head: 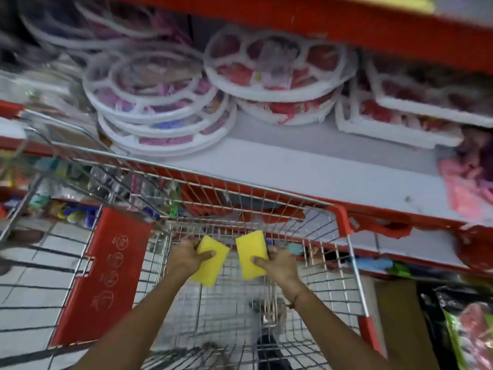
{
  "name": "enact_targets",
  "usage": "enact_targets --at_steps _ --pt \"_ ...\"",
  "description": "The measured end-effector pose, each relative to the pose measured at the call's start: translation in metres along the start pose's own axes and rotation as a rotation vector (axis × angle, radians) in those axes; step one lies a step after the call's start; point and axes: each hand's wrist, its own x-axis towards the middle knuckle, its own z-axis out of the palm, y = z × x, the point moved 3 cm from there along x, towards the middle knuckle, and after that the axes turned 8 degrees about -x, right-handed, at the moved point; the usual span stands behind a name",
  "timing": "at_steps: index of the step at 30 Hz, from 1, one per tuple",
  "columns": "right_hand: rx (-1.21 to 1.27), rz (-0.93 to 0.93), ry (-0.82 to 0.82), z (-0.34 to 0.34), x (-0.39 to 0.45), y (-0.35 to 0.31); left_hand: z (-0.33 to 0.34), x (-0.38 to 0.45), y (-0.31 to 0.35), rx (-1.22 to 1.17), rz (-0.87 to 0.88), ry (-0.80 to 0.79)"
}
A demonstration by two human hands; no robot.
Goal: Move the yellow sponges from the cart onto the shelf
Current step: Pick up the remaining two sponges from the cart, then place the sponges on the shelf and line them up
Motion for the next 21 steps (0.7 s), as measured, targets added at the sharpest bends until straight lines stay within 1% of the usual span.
enact_targets --at_steps 3,5,8,11,13,16,19,21 --pt "0.041 -0.053 0.047 -0.040 -0.017 -0.015 -0.018 -0.016 0.044 -0.075 0.058 0.034" --pt "0.078 -0.112 0.108 -0.069 -0.031 -0.029 -0.032 -0.027 0.078 -0.154 0.158 0.061" --pt "0.129 -0.156 0.157 -0.102 -0.048 -0.047 -0.044 -0.039 0.120 -0.231 0.248 0.034" --pt "0.182 -0.210 0.223 -0.135 -0.067 -0.064 -0.057 -0.053 0.162 -0.240 0.329 0.029" --pt "0.191 -0.249 0.262 -0.154 -0.075 -0.073 -0.067 -0.063 0.188 -0.254 0.362 0.027" --pt "0.205 -0.269 0.324 -0.186 -0.088 -0.086 -0.079 -0.082 0.225 -0.338 0.429 0.001" --pt "0.304 -0.317 0.372 -0.221 -0.097 -0.100 -0.092 -0.096 0.261 -0.433 0.472 -0.015" --pt "0.381 -0.356 0.361 -0.242 -0.102 -0.109 -0.100 -0.103 0.284 -0.529 0.480 -0.036"
